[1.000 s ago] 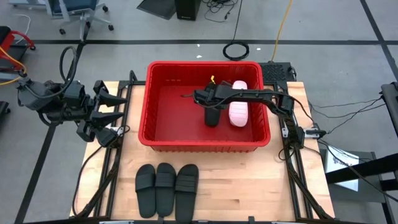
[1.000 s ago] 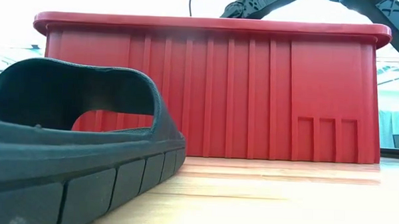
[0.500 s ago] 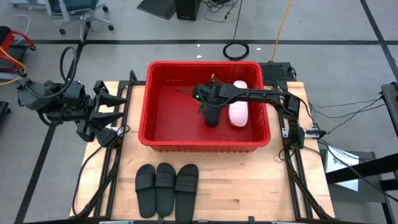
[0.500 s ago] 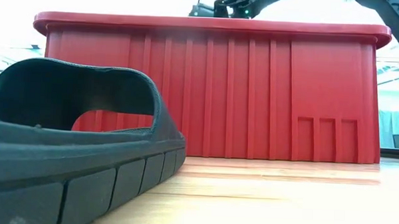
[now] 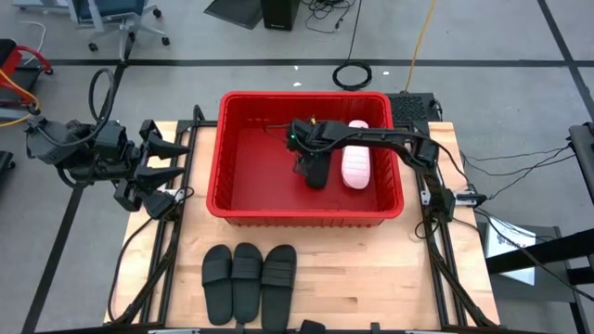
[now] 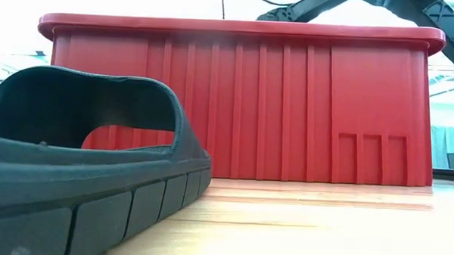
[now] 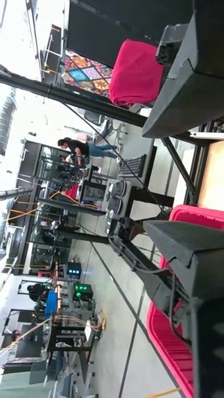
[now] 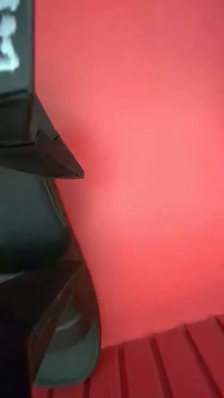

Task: Pick and place slides into bin
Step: Stack the black slide on top of the black slide in the red bin

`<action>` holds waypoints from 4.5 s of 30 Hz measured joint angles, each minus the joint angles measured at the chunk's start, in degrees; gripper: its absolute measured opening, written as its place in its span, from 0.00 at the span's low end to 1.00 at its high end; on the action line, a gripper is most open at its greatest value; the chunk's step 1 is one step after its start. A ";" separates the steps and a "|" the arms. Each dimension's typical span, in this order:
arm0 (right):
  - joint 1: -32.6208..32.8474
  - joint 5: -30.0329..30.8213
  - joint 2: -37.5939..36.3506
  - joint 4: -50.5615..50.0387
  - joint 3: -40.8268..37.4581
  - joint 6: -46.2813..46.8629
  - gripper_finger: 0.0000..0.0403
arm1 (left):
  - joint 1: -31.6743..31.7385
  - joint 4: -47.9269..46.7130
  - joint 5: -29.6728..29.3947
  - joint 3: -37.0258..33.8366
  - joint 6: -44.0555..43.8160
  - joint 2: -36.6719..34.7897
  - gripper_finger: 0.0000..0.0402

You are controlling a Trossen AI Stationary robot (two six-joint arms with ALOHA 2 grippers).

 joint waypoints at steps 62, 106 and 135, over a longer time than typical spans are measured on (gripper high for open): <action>36.44 -3.93 -25.89 59.38 -0.68 32.71 0.52 | -1.62 0.55 20.87 0.00 -10.93 14.34 0.56; 55.19 27.65 -23.88 68.81 -0.76 23.97 0.52 | 16.17 11.60 54.51 -30.62 -12.56 37.16 0.56; 54.70 28.77 -23.88 68.15 -0.76 24.26 0.52 | 22.02 29.20 62.02 -37.64 -21.55 48.10 0.56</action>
